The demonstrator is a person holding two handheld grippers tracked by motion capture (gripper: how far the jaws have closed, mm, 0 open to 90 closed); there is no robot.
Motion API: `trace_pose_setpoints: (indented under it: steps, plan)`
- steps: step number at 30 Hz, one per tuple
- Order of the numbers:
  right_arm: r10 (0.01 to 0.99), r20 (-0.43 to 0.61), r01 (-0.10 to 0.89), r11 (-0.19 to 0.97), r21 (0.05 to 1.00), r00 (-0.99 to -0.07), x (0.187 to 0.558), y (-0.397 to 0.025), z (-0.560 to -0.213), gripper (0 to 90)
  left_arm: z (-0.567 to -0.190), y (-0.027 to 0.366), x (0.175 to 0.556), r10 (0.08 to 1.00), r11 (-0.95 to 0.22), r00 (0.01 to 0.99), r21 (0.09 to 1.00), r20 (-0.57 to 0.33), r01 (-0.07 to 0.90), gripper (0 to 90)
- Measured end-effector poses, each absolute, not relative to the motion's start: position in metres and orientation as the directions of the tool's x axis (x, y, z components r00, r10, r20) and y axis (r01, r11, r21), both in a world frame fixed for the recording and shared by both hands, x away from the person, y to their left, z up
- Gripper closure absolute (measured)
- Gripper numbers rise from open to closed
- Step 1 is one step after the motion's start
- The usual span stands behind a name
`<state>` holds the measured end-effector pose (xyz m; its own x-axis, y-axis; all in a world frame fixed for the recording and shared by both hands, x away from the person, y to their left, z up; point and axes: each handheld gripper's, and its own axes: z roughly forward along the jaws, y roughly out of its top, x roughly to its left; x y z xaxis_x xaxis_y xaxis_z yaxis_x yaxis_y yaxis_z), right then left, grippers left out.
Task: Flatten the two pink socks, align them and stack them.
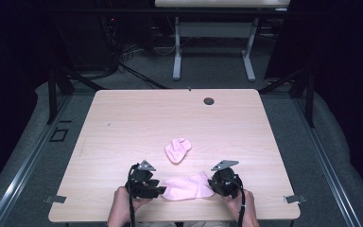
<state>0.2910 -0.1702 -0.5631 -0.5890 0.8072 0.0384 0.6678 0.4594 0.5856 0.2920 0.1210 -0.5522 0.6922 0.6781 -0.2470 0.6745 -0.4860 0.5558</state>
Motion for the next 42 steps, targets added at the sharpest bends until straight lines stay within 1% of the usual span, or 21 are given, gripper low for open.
trace_pose_setpoints:
  steps: [1,3,6,14,17,18,19,20,21,23,24,25,27,28,30,31,34,35,40,41,42]
  plan:
    - [0.807,0.038,0.668,0.459,0.586,-0.589,0.291,-0.17,-0.563,77.5,-0.552,0.121,0.292,0.678,-0.486,0.692,0.556,-0.247,0.674,64.9]
    - [0.802,0.041,0.665,0.464,0.586,-0.596,0.289,-0.171,-0.563,82.3,-0.558,0.115,0.291,0.671,-0.509,0.703,0.545,-0.234,0.666,74.1]
    - [0.791,0.031,0.661,0.488,0.57,-0.611,0.286,-0.17,-0.562,84.1,-0.561,0.114,0.291,0.668,-0.534,0.717,0.54,-0.201,0.65,87.3]
    - [0.793,0.039,0.666,0.483,0.569,-0.608,0.272,-0.172,-0.562,84.9,-0.56,0.121,0.292,0.671,-0.54,0.715,0.532,-0.196,0.652,89.1]
    - [0.79,0.041,0.67,0.491,0.556,-0.612,0.27,-0.175,-0.561,84.2,-0.56,0.125,0.293,0.668,-0.528,0.712,0.537,-0.217,0.658,88.2]
    - [0.79,0.059,0.675,0.479,0.562,-0.61,0.27,-0.175,-0.561,81.3,-0.56,0.126,0.293,0.67,-0.53,0.71,0.532,-0.214,0.661,83.1]
    - [0.792,0.063,0.677,0.474,0.563,-0.607,0.271,-0.176,-0.56,73.0,-0.56,0.126,0.295,0.677,-0.529,0.704,0.523,-0.215,0.668,71.6]
    - [0.794,0.072,0.677,0.463,0.572,-0.604,0.273,-0.177,-0.558,61.4,-0.56,0.126,0.295,0.677,-0.529,0.704,0.523,-0.215,0.668,59.4]
    - [0.791,0.084,0.672,0.452,0.586,-0.606,0.275,-0.178,-0.556,54.1,-0.557,0.128,0.297,0.681,-0.518,0.698,0.528,-0.223,0.673,49.8]
    - [0.785,0.086,0.659,0.448,0.604,-0.613,0.28,-0.179,-0.549,42.1,-0.554,0.131,0.299,0.691,-0.502,0.69,0.544,-0.216,0.673,35.3]
    - [0.781,0.086,0.654,0.451,0.608,-0.619,0.284,-0.179,-0.545,37.0,-0.553,0.134,0.3,0.696,-0.492,0.686,0.555,-0.213,0.671,29.4]
    - [0.776,0.087,0.645,0.45,0.617,-0.625,0.289,-0.178,-0.542,33.4,-0.553,0.134,0.3,0.696,-0.492,0.686,0.555,-0.213,0.671,26.3]
    - [0.768,0.088,0.638,0.456,0.621,-0.634,0.295,-0.177,-0.538,31.1,-0.55,0.14,0.302,0.718,-0.465,0.667,0.576,-0.199,0.672,18.0]
    - [0.757,0.086,0.625,0.463,0.628,-0.647,0.307,-0.174,-0.53,25.8,-0.548,0.147,0.304,0.735,-0.45,0.653,0.59,-0.182,0.671,15.3]
    - [0.751,0.085,0.618,0.468,0.632,-0.655,0.314,-0.172,-0.526,25.0,-0.549,0.15,0.305,0.744,-0.432,0.641,0.598,-0.186,0.675,11.5]
    - [0.734,0.097,0.608,0.472,0.639,-0.672,0.328,-0.166,-0.52,24.9,-0.549,0.157,0.306,0.766,-0.415,0.619,0.603,-0.174,0.682,8.1]
    - [0.722,0.109,0.604,0.474,0.641,-0.683,0.343,-0.158,-0.515,25.8,-0.55,0.161,0.306,0.783,-0.392,0.597,0.608,-0.173,0.691,1.7]
    - [0.71,0.116,0.599,0.482,0.64,-0.695,0.357,-0.149,-0.512,27.5,-0.552,0.165,0.306,0.796,-0.382,0.583,0.611,-0.162,0.693,0.6]
    - [0.688,0.13,0.599,0.505,0.622,-0.714,0.385,-0.126,-0.514,34.0,-0.554,0.171,0.307,0.81,-0.351,0.561,0.623,-0.172,0.699,0.1]
    - [0.685,0.127,0.603,0.517,0.608,-0.717,0.398,-0.115,-0.516,39.3,-0.555,0.173,0.308,0.814,-0.342,0.554,0.627,-0.173,0.7,0.0]
    - [0.681,0.139,0.607,0.519,0.601,-0.719,0.405,-0.11,-0.518,41.7,-0.555,0.174,0.308,0.816,-0.338,0.551,0.629,-0.175,0.7,0.1]
